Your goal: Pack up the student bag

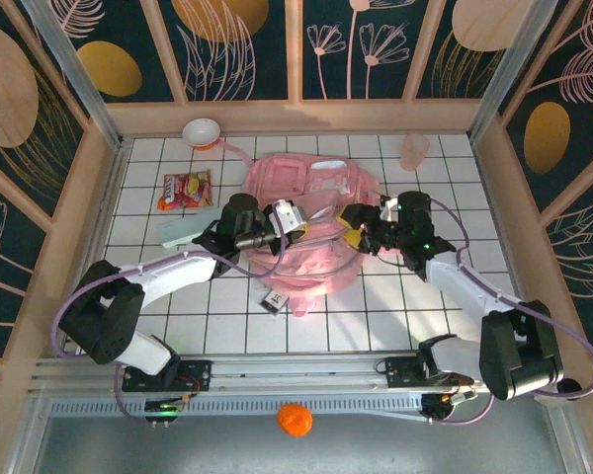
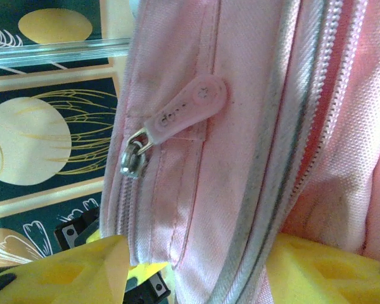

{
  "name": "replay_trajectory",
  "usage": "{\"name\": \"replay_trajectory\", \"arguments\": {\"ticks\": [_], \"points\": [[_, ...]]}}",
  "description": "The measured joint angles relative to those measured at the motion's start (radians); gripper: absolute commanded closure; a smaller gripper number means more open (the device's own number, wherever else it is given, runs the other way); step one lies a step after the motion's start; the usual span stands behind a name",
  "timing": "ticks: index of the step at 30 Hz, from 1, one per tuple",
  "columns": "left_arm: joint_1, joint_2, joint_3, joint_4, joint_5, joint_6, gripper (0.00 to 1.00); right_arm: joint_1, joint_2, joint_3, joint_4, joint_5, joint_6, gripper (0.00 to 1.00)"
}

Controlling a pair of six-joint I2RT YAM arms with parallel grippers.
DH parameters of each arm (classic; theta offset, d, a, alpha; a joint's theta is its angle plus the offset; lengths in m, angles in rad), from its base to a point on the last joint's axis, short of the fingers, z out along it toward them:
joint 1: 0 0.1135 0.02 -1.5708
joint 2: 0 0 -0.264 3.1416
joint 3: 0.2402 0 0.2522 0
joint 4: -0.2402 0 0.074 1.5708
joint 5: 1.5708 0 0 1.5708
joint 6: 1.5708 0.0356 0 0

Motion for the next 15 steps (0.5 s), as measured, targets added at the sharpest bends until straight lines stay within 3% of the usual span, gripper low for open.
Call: {"name": "replay_trajectory", "arguments": {"ticks": [6,8,11,13,15], "points": [[0.003,0.0,0.002,-0.014,0.019,0.053,1.0,0.003,0.017,0.0,0.042,-0.003,0.032,0.59],[0.006,0.0,0.008,-0.024,0.021,0.067,1.0,0.004,0.021,0.0,0.058,-0.003,0.045,0.72],[0.006,0.0,0.016,-0.03,0.0,0.076,1.0,0.004,0.024,0.0,0.064,0.002,0.049,1.0],[0.006,0.0,0.019,-0.031,-0.025,0.074,0.98,0.005,0.024,0.0,0.059,0.017,0.053,1.0],[0.004,0.0,0.02,-0.031,-0.049,0.066,0.91,0.01,0.021,0.0,0.053,0.035,0.051,1.0]]}}
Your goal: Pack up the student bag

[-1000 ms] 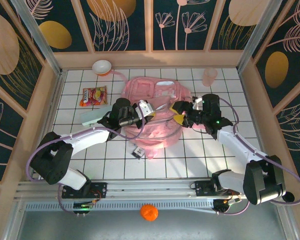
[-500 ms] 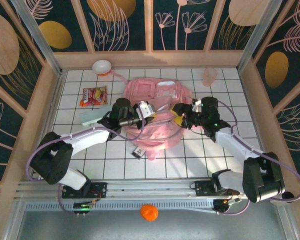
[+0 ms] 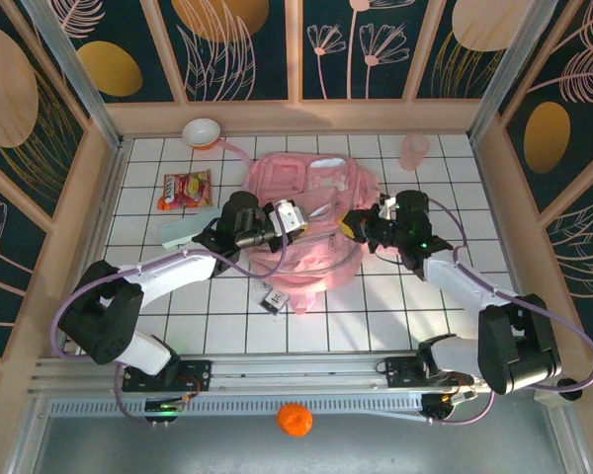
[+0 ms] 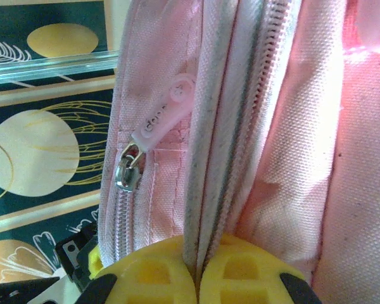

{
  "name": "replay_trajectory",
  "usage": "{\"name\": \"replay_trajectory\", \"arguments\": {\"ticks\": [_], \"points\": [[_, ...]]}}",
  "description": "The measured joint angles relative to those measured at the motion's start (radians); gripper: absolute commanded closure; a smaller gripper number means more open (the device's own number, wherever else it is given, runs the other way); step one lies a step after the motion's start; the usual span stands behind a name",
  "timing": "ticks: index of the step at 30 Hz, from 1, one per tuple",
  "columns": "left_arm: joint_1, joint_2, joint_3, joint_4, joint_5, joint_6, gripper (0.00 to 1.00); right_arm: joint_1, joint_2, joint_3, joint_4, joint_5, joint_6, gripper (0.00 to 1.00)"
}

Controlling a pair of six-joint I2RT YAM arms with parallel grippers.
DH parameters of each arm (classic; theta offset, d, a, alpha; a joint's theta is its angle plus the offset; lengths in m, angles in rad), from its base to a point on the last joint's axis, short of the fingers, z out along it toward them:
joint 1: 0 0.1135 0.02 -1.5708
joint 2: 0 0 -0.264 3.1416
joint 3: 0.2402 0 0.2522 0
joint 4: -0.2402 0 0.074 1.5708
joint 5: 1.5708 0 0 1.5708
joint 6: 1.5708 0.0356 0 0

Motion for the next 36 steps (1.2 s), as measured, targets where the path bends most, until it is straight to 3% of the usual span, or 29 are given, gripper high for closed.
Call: {"name": "replay_trajectory", "arguments": {"ticks": [4,9,13,21,27,36], "points": [[-0.003,0.0,0.013,-0.008,-0.047,-0.046,0.68,0.035,-0.037,-0.019,0.013,0.085,0.026,1.0],[-0.001,-0.002,0.139,-0.156,-0.09,-0.194,0.51,0.11,-0.093,-0.066,0.046,0.233,0.077,1.0],[-0.002,-0.051,0.247,-0.266,-0.119,-0.357,0.5,0.18,-0.102,-0.074,0.057,0.329,0.096,1.0],[-0.026,-0.245,0.253,-0.459,-0.23,-0.687,0.5,0.219,-0.082,-0.072,0.085,0.392,0.101,1.0],[-0.151,-0.266,0.249,-0.626,-0.367,-0.86,0.5,0.256,-0.051,-0.068,0.11,0.417,0.101,1.0],[-0.317,-0.188,0.235,-0.726,-0.434,-1.006,0.49,0.271,-0.036,-0.068,0.139,0.424,0.101,1.0]]}}
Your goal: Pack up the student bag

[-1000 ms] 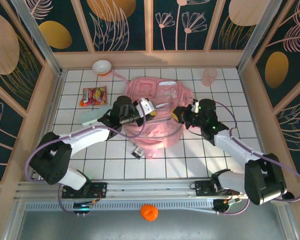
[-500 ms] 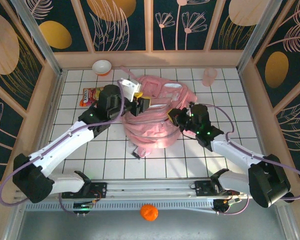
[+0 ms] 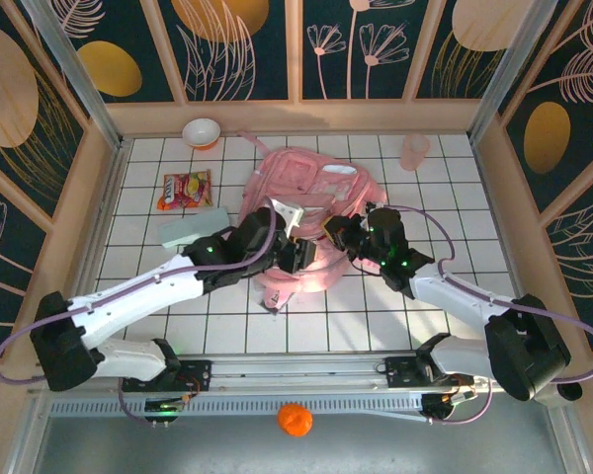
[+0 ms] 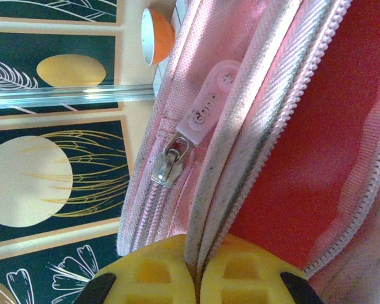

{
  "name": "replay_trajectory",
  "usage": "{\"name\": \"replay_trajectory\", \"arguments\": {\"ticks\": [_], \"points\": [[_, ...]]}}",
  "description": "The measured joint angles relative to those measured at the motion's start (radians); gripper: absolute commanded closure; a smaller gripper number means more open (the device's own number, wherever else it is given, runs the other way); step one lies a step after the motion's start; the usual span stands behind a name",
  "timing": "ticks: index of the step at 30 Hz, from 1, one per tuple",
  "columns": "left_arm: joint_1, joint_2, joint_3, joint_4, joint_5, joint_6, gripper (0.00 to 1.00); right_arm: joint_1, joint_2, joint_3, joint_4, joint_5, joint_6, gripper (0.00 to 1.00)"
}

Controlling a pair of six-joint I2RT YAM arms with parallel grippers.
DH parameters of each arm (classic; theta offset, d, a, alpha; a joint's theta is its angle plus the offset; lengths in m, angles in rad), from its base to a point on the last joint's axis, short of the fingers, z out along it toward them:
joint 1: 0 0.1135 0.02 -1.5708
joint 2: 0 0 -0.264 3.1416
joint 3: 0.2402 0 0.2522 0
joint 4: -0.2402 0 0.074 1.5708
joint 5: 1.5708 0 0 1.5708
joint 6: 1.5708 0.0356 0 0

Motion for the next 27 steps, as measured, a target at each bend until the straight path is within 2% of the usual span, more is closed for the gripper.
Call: {"name": "replay_trajectory", "arguments": {"ticks": [10,16,21,25,27], "points": [[-0.019,0.094,0.0,-0.009,-0.002,-0.059,0.61,0.0,0.0,0.0,0.0,-0.001,0.0,1.0],[-0.019,0.135,0.0,0.039,-0.044,-0.089,0.64,0.002,0.0,0.005,-0.001,-0.001,0.0,1.0],[-0.02,0.177,0.0,0.054,-0.107,-0.109,0.8,0.003,0.0,0.016,-0.013,-0.009,-0.009,1.0],[-0.022,0.176,-0.003,0.061,-0.141,-0.117,1.0,0.003,0.0,0.02,-0.022,-0.017,-0.025,1.0],[-0.024,0.165,-0.019,0.075,-0.147,-0.118,1.0,-0.001,0.0,0.026,-0.034,-0.029,-0.04,1.0]]}}
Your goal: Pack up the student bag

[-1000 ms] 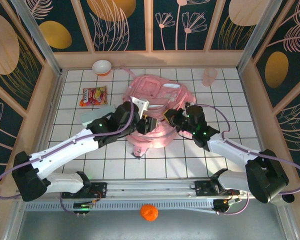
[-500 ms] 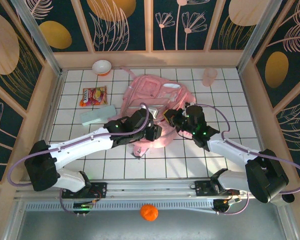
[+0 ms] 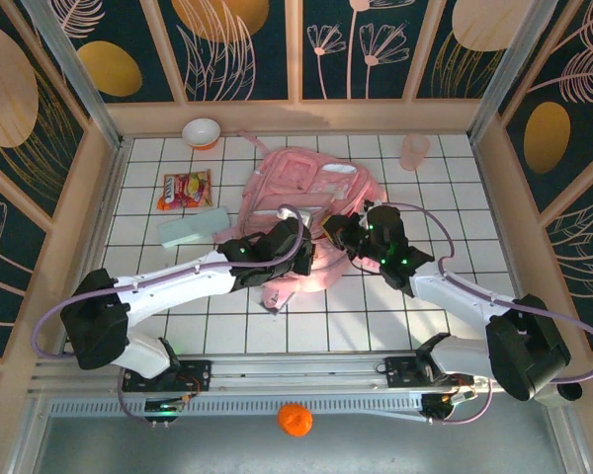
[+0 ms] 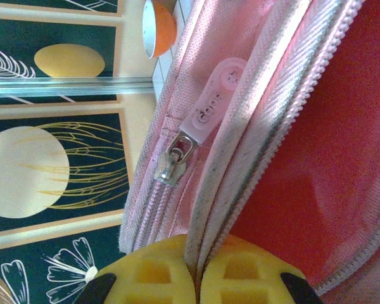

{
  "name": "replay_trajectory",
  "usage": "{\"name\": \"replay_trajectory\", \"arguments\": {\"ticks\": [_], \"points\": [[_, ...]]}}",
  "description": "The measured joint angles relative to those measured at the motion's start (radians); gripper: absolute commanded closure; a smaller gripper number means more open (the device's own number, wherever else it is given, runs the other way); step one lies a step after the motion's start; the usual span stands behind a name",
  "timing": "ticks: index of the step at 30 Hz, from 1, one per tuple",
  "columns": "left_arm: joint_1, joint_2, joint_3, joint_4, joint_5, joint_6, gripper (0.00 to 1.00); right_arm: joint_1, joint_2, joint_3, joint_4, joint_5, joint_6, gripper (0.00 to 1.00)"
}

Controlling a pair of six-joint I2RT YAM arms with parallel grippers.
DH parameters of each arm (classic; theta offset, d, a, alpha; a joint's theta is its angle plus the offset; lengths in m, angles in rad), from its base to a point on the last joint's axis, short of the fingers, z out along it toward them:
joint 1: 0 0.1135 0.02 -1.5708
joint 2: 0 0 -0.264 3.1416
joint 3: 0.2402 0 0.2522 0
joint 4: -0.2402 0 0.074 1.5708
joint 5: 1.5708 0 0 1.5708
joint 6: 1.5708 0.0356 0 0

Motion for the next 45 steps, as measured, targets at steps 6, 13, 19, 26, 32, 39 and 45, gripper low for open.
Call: {"name": "replay_trajectory", "arguments": {"ticks": [6,13,19,26,32,39,45], "points": [[0.023,-0.08,-0.066,0.022,0.009,0.026,1.0,-0.058,-0.004,0.025,-0.068,-0.128,-0.072,1.0],[0.104,-0.186,-0.15,0.019,0.034,0.099,1.0,-0.215,-0.029,0.069,-0.201,-0.338,-0.187,1.0],[0.164,-0.217,-0.203,0.027,0.034,0.197,1.0,-0.335,-0.022,0.143,-0.354,-0.529,-0.325,1.0],[0.24,-0.237,-0.259,0.097,0.091,0.323,1.0,-0.511,0.061,0.304,-0.651,-0.703,-0.575,0.84],[0.254,-0.256,-0.276,0.185,0.24,0.381,1.0,-0.535,0.032,0.314,-0.689,-0.676,-0.587,0.46],[0.257,-0.222,-0.276,0.215,0.29,0.389,1.0,-0.512,-0.364,0.151,-0.697,-0.47,-0.356,0.42],[0.257,-0.199,-0.272,0.216,0.298,0.39,1.0,-0.304,-0.608,0.056,-0.663,-0.269,-0.088,0.42]]}}
